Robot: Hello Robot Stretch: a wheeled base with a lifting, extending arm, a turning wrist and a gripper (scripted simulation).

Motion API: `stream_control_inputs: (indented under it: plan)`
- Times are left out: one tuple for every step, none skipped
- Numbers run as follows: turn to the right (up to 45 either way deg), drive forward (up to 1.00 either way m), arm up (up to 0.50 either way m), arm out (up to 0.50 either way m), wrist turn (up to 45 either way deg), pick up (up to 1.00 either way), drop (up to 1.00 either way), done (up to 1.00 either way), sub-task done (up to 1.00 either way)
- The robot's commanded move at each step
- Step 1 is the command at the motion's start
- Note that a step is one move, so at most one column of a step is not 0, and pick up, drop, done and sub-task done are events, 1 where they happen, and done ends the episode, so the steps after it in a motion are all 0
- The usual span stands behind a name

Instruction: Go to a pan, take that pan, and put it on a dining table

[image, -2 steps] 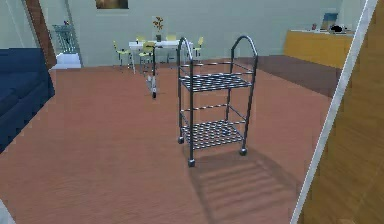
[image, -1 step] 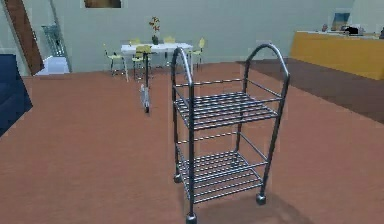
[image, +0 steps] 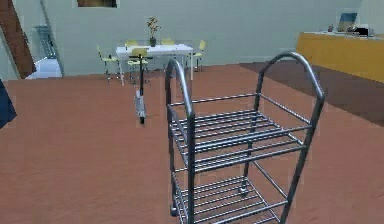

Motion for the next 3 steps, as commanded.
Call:
stream_control_inputs:
  plan:
    - [45.0, 0.0, 0.0, 0.0, 0.0, 0.0, 0.0, 0.0, 0.0]
    - [9.0, 0.0, 0.0, 0.0, 0.0, 0.0, 0.0, 0.0, 0.0]
    - [0.0, 1.0, 0.0, 0.0, 0.0, 0.0, 0.0, 0.0, 0.0]
